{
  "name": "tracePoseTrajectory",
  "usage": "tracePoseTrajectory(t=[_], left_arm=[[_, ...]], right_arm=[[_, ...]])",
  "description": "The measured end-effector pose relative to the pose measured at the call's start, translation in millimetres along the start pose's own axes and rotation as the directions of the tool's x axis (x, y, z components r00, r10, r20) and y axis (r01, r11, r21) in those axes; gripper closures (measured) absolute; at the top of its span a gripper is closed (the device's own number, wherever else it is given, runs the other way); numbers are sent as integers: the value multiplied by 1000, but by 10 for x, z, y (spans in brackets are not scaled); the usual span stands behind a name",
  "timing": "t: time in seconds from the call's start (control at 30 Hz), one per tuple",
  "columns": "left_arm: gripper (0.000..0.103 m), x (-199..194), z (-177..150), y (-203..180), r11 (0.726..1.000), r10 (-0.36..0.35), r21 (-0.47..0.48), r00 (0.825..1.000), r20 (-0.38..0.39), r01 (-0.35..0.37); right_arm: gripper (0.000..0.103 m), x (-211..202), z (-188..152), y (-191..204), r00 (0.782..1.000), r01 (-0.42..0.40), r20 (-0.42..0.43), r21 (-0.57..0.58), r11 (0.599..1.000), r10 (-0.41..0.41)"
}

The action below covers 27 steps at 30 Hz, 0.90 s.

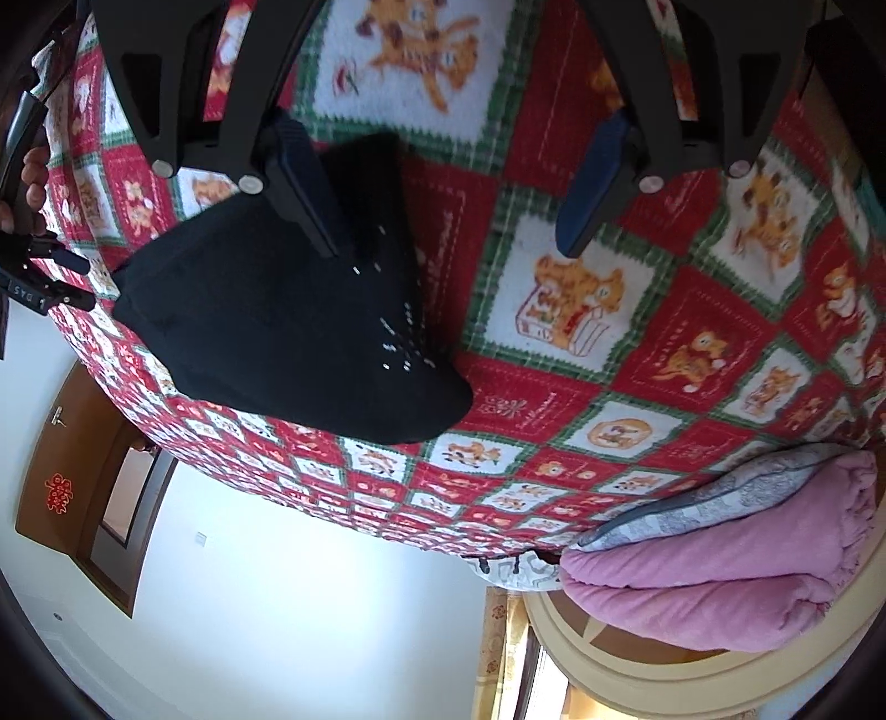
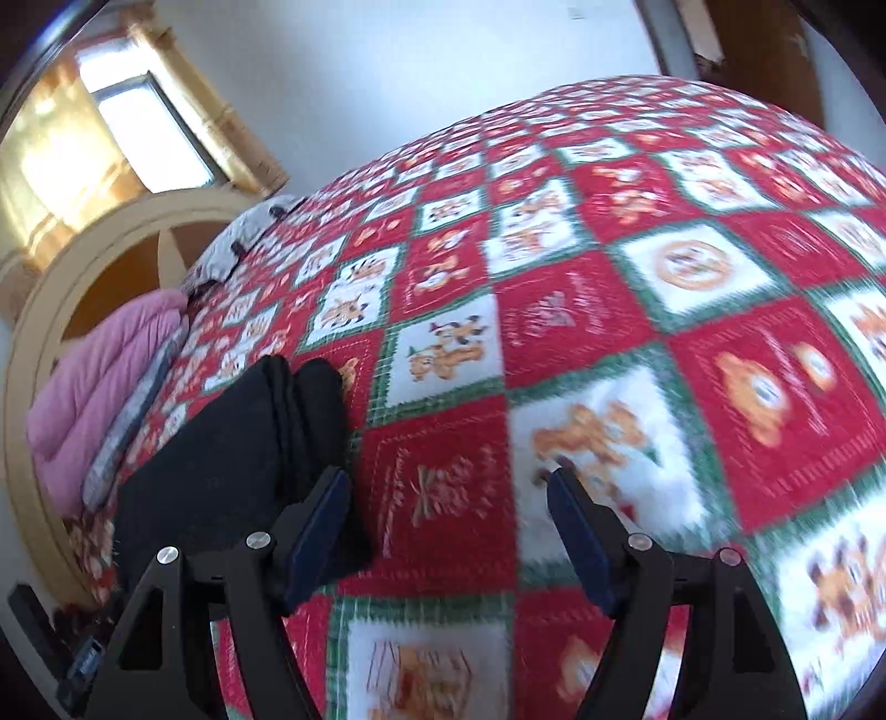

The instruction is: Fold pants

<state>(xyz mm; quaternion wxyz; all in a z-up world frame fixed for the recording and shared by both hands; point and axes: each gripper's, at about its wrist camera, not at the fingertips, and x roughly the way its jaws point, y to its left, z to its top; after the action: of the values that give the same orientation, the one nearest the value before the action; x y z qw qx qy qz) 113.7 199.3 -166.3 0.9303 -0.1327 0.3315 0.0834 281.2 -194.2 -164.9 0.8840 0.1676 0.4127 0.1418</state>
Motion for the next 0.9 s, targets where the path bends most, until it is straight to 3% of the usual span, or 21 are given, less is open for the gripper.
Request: tracePoseTrajectory(t=[0.23, 0.4, 0.63, 0.73, 0.9], left_arm=[[22, -321, -56, -133, 999, -20, 28, 999, 28, 19], [22, -580, -39, -272, 997, -56, 59, 996, 63, 52], [21, -840, -15, -473, 992, -103, 85, 988, 111, 94], [11, -935, -24, -558, 990, -112, 105, 984, 135, 98], [8, -1012, -21, -616, 988, -111, 126, 981, 160, 91]], right_arm=[[28, -571, -323, 51, 997, -13, 70, -11, 1000, 14], [28, -949, -639, 289, 993, 10, 119, -120, 993, 5], [28, -1384, -1015, 707, 983, 69, 185, -337, 939, -6], [28, -1499, -1089, 871, 975, 104, 221, -400, 910, -14], [28, -1698, -1130, 1004, 963, 96, 267, -447, 890, 30]])
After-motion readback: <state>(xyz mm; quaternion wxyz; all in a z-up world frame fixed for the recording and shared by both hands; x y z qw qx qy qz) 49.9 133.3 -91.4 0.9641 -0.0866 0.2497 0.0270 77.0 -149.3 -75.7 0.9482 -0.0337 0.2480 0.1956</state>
